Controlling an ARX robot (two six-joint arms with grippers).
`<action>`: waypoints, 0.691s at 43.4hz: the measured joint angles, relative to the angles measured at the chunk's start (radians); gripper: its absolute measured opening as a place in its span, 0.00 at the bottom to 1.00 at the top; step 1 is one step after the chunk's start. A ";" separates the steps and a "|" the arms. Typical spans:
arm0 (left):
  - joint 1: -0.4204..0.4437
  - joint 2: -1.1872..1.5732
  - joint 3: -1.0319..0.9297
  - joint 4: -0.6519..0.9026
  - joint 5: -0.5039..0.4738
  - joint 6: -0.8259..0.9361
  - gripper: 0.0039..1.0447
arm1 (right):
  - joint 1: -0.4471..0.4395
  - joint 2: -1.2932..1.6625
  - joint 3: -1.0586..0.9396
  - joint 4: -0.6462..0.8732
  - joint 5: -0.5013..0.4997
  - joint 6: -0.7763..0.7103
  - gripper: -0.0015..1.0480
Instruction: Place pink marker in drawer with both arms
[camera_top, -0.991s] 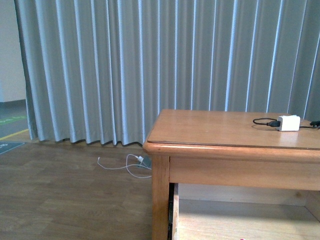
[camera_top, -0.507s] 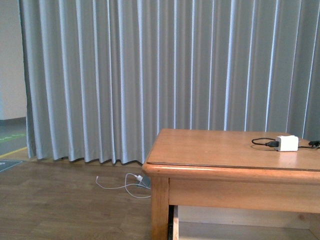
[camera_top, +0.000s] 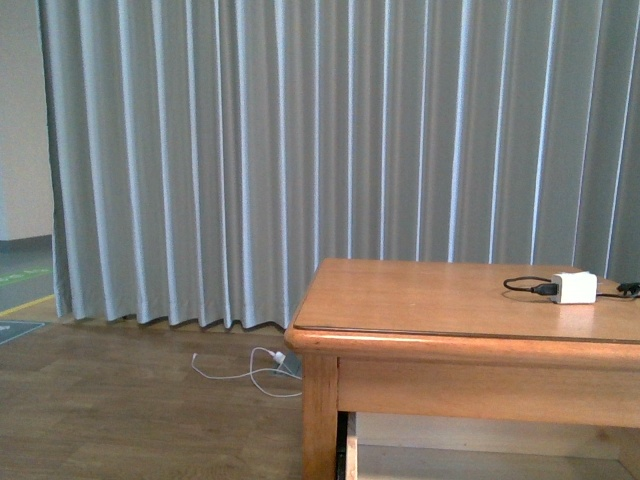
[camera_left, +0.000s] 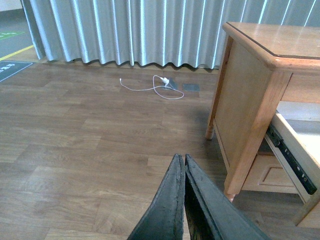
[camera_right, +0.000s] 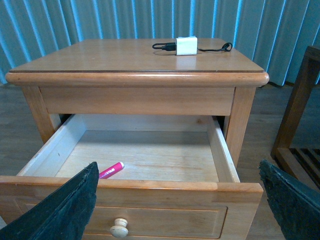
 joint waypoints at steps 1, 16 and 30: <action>0.000 -0.006 -0.002 -0.004 0.000 0.000 0.04 | 0.000 0.000 0.000 0.000 0.000 0.000 0.92; -0.001 -0.202 -0.025 -0.159 0.000 0.003 0.04 | 0.000 0.000 0.000 0.000 0.000 0.000 0.92; -0.001 -0.204 -0.025 -0.159 0.000 0.003 0.19 | 0.016 0.011 0.009 -0.032 0.045 0.001 0.92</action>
